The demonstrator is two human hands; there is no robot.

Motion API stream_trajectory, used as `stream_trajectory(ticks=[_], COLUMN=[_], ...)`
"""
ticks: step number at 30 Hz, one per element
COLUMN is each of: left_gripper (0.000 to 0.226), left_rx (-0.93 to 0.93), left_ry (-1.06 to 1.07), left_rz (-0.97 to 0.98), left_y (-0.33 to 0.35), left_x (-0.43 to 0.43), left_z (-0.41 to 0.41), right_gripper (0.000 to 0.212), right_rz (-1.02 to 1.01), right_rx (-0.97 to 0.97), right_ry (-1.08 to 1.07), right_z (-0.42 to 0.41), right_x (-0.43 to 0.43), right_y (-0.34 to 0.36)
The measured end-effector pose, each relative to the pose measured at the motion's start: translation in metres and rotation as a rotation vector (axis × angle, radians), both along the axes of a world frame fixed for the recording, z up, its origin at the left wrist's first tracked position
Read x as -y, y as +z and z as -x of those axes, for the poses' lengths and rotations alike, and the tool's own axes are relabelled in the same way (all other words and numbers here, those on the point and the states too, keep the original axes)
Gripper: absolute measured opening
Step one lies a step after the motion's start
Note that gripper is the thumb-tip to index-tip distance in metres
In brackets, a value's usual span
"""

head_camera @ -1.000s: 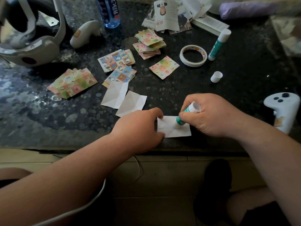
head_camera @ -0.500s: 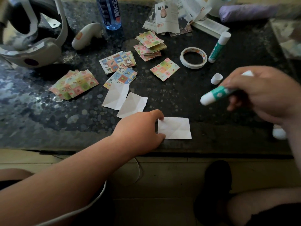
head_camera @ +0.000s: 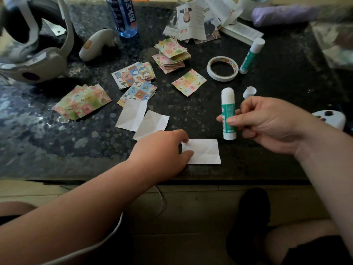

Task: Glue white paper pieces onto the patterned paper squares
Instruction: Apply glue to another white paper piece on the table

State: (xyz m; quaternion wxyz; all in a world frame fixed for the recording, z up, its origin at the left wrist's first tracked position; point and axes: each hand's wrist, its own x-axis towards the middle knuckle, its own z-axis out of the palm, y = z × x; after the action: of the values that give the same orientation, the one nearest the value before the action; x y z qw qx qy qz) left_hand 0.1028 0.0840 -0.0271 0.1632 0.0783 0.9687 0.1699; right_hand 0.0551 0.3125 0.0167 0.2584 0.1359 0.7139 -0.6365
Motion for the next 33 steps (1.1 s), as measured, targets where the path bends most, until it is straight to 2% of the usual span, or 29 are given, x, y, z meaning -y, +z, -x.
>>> stream_trajectory(ticks=[2, 4, 5, 8, 11, 17, 23, 25, 27, 29, 33], left_gripper=[0.024, 0.019, 0.016, 0.008, 0.022, 0.021, 0.017, 0.019, 0.024, 0.026, 0.025], left_rx=[-0.014, -0.025, -0.034, -0.101, -0.139, -0.122, -0.155, -0.139, -0.075, -0.018, 0.015], left_ry=[0.020, 0.040, 0.047, 0.091, 0.201, 0.277, 0.333, 0.371, 0.387, 0.388, 0.410], left_rz=[-0.021, -0.051, -0.071, -0.085, -0.084, -0.063, -0.061, -0.010, 0.056, 0.081, 0.025], left_y=[0.000, 0.000, 0.002, 0.009, 0.018, 0.021, 0.028, 0.030, 0.027, 0.022, 0.015], left_x=[0.000, 0.000, 0.001, 0.007, 0.024, 0.043, 0.058, 0.068, 0.074, 0.074, 0.070], left_z=[0.001, 0.002, 0.002, 0.008, 0.022, 0.029, 0.032, 0.035, 0.036, 0.034, 0.028], right_gripper=[0.036, 0.046, 0.052, 0.072, 0.090, 0.096, 0.106, 0.089, 0.054, 0.032, 0.028], right_rz=[-0.198, -0.440, -0.496, -0.495, -0.577, -0.750, -0.822, -0.936, -1.077, -1.158, -1.128], right_rx=[-0.099, -0.221, -0.257, -0.318, -0.343, -0.422, -0.336, -0.208, -0.062, 0.058, 0.088], right_ry=[-0.017, -0.035, -0.045, -0.073, -0.049, 0.033, 0.102, 0.157, 0.258, 0.413, 0.655], right_z=[0.000, 0.000, 0.001, 0.001, 0.001, -0.001, -0.001, 0.000, 0.002, -0.001, -0.012], right_x=[0.004, 0.007, 0.007, 0.004, 0.001, 0.002, 0.001, -0.003, -0.005, -0.001, 0.020], right_y=[-0.006, -0.012, -0.015, -0.021, -0.022, -0.028, -0.016, -0.003, 0.008, 0.012, 0.006])
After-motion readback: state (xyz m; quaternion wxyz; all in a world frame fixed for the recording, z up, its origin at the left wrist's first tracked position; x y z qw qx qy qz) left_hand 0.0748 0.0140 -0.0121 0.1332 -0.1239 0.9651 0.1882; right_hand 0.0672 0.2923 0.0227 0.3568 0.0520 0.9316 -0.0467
